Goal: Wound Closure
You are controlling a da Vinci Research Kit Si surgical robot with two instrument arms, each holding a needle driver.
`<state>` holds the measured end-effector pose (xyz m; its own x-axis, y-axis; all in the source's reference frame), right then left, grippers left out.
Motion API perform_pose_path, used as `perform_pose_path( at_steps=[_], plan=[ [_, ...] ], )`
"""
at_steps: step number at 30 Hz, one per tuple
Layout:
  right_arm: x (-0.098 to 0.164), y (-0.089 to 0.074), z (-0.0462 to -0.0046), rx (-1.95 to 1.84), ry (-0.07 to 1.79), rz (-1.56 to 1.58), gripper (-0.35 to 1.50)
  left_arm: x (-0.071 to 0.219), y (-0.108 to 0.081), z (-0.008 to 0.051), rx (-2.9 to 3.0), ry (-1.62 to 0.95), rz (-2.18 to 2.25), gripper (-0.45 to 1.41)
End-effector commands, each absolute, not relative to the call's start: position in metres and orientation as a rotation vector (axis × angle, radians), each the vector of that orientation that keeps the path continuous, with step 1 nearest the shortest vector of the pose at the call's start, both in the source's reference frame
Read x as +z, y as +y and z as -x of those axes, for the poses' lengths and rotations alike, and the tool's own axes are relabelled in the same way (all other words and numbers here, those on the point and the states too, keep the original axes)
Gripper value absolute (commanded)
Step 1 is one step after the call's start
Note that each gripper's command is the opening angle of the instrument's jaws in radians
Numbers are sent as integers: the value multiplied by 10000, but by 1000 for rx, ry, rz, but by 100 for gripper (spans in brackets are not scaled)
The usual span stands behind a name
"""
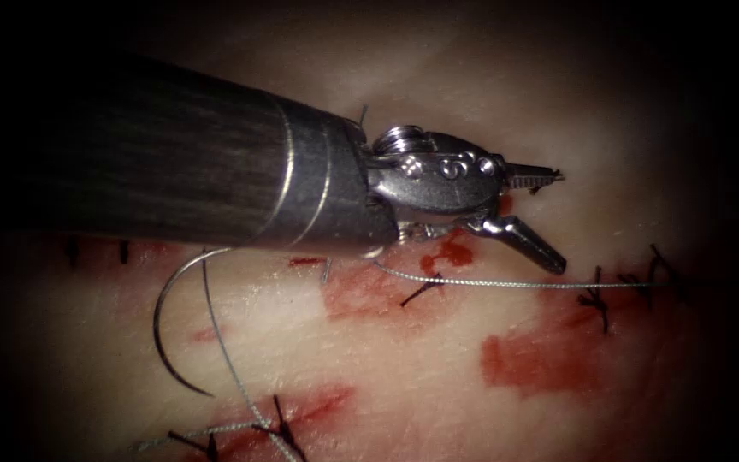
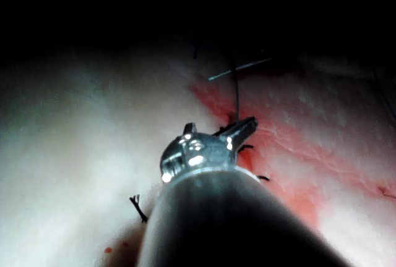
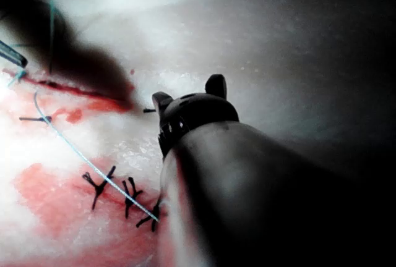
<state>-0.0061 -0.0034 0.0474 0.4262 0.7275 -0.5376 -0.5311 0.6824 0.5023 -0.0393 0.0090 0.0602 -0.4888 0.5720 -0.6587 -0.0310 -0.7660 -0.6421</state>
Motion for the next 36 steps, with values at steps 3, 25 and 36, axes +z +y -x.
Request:
perform_pose_path(
  at_steps=[3,25,36],
  plan=[
    [475,-30,55,836,813,-286,106,635,103,461,2331,-929,1266,46],
    [463,-24,63,901,819,-332,103,721,93,580,2406,-1456,1053,26],
    [465,-29,62,921,822,-344,106,736,65,589,2390,-1543,1040,37]
  ],
)
